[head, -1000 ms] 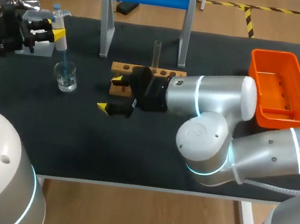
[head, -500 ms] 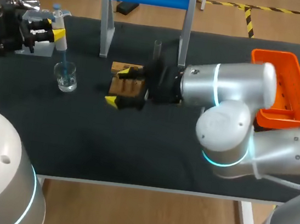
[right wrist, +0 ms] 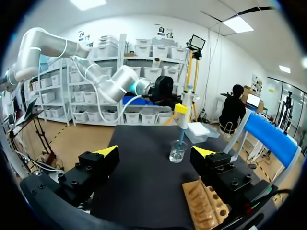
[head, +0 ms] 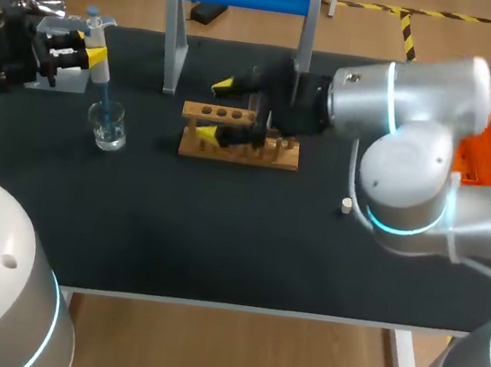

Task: Invert the test tube, pick up the pipette, mount the tip to pipette, aspirate from beaker and dispense into the tube, eject the tip, return the pipette, and cap with the stopper.

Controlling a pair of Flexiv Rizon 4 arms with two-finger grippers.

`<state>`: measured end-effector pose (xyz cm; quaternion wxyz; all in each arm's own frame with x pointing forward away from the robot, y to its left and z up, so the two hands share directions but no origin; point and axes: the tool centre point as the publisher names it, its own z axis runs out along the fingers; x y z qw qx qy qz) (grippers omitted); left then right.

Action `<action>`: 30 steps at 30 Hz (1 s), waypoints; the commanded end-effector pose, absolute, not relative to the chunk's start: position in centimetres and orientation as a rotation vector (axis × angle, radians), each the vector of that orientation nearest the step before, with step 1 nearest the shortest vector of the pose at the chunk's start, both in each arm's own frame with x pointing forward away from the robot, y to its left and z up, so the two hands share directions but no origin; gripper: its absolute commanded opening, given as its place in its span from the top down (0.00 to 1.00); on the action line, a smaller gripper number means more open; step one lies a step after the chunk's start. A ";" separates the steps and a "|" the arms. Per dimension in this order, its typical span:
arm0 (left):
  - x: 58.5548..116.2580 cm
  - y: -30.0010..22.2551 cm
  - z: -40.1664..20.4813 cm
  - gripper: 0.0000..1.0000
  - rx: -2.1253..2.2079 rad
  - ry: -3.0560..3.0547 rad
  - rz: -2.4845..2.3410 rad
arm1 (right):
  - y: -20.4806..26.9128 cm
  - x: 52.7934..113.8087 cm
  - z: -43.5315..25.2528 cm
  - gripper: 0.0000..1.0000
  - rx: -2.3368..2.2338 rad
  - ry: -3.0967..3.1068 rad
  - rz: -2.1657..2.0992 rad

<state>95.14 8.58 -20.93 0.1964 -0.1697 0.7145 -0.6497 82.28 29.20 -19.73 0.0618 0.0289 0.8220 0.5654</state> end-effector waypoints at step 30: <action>95.1 8.6 -21.0 1.00 -0.474 1.998 -1.819 | 29.3 89.0 -11.8 0.00 -0.160 2.585 1.796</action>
